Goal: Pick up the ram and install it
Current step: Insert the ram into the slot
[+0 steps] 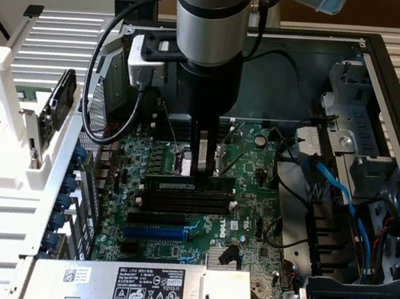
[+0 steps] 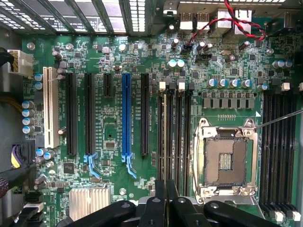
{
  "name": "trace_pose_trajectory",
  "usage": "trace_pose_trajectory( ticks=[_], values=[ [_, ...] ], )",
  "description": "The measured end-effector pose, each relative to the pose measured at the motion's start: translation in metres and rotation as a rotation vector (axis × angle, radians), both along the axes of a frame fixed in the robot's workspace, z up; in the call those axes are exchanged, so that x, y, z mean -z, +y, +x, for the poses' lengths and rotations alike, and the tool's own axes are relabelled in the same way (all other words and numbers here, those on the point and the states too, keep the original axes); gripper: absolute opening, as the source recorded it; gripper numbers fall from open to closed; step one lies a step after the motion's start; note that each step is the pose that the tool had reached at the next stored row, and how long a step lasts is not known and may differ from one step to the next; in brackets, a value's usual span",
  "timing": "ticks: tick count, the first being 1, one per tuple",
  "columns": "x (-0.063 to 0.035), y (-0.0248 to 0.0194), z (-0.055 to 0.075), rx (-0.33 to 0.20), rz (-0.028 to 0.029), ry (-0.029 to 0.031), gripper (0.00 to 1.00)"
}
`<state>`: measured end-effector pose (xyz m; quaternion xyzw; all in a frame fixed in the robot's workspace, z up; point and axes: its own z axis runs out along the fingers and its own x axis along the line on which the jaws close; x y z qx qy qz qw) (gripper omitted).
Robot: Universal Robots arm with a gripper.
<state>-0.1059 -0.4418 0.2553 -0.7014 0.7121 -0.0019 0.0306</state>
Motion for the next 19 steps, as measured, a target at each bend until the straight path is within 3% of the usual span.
trace_pose_trajectory(
  ticks=[19],
  values=[
    [0.0063, 0.0, -0.0002, 0.0, -0.0002, 0.0035, 0.12]
  ],
)
